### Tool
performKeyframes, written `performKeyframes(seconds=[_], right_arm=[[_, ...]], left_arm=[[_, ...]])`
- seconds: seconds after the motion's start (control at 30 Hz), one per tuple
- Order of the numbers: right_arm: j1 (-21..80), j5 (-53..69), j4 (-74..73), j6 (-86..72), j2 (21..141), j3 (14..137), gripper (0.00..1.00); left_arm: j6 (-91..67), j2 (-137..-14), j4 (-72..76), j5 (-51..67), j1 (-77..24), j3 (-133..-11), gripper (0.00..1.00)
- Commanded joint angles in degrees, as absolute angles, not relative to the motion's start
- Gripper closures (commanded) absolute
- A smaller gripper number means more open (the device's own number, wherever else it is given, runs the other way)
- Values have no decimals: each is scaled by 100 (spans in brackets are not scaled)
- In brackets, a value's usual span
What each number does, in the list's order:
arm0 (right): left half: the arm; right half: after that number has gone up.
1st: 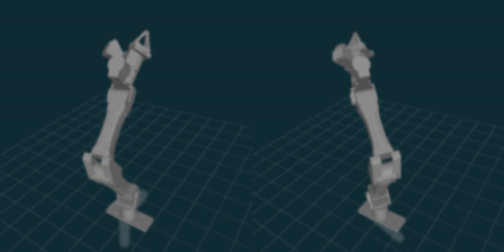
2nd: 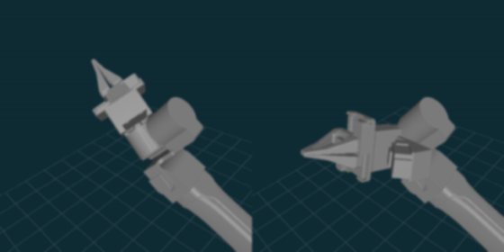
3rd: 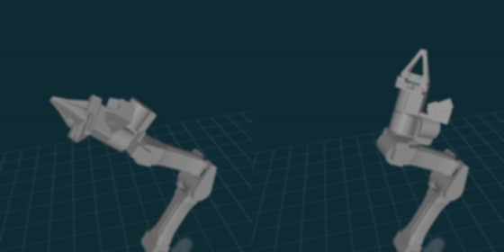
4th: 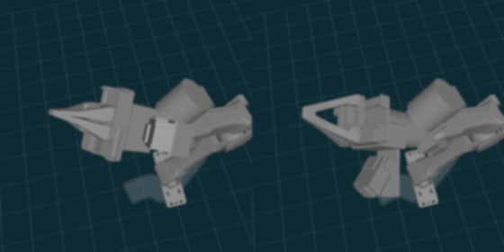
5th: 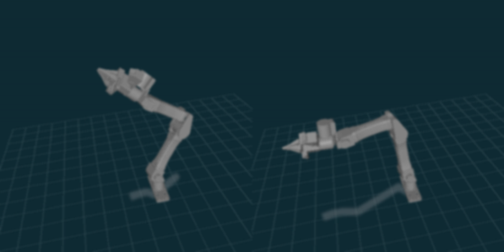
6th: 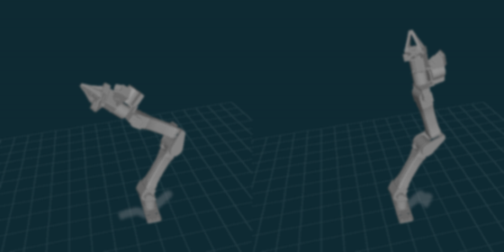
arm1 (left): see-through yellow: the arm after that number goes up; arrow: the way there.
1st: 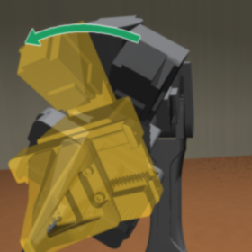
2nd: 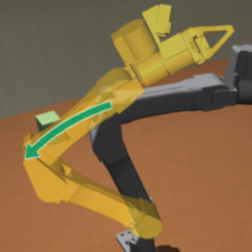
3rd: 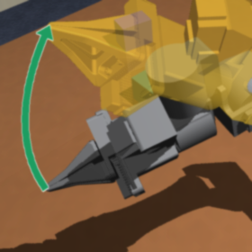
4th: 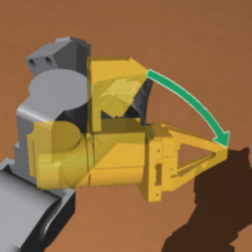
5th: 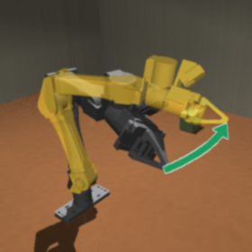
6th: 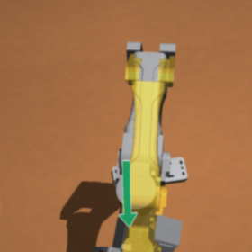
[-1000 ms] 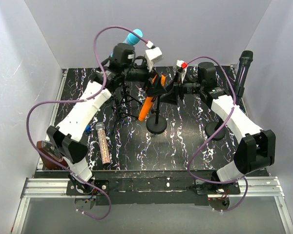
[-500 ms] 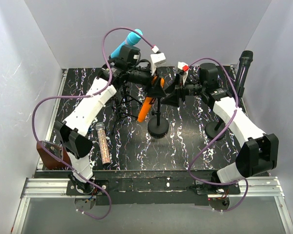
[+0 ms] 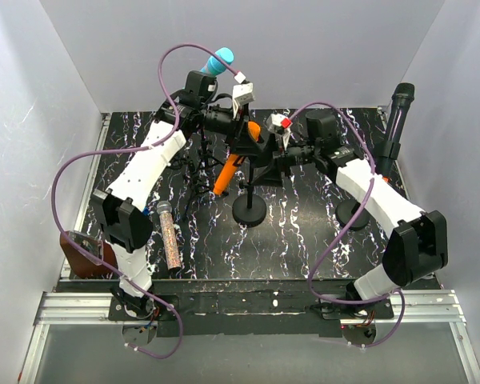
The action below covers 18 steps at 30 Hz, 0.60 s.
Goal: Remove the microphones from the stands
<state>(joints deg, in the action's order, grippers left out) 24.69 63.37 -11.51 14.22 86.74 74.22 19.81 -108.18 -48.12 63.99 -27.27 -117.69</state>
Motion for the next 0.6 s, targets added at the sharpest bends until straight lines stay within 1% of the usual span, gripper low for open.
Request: performKeyframes(seconds=[0.0, 0.1, 0.23, 0.3, 0.37, 0.47, 0.57], right_arm=[[2681, 6162, -335, 986, 8727, 7295, 30], [2663, 5934, -62, 660, 8833, 7251, 33], [2663, 5836, 176, 633, 8921, 7242, 37], [2654, 5906, 19, 685, 8939, 7329, 39], [2628, 6038, -455, 965, 8869, 7426, 40], [2540, 5898, -747, 1213, 8658, 7287, 40], [2470, 5827, -537, 1037, 8569, 7049, 36]], left_arm=[[2293, -10433, -4561, 6891, -2777, -11743, 64], [2522, -10362, -4719, 6821, -2777, -11672, 63], [2786, -10266, -4878, 6733, -2777, -11593, 60], [3023, -10231, -5097, 6593, -2777, -11593, 60], [3453, -10195, -5378, 6469, -2777, -11610, 60], [3691, -10195, -5598, 6442, -2777, -11689, 59], [3727, -10222, -5695, 6451, -2777, -11768, 59]])
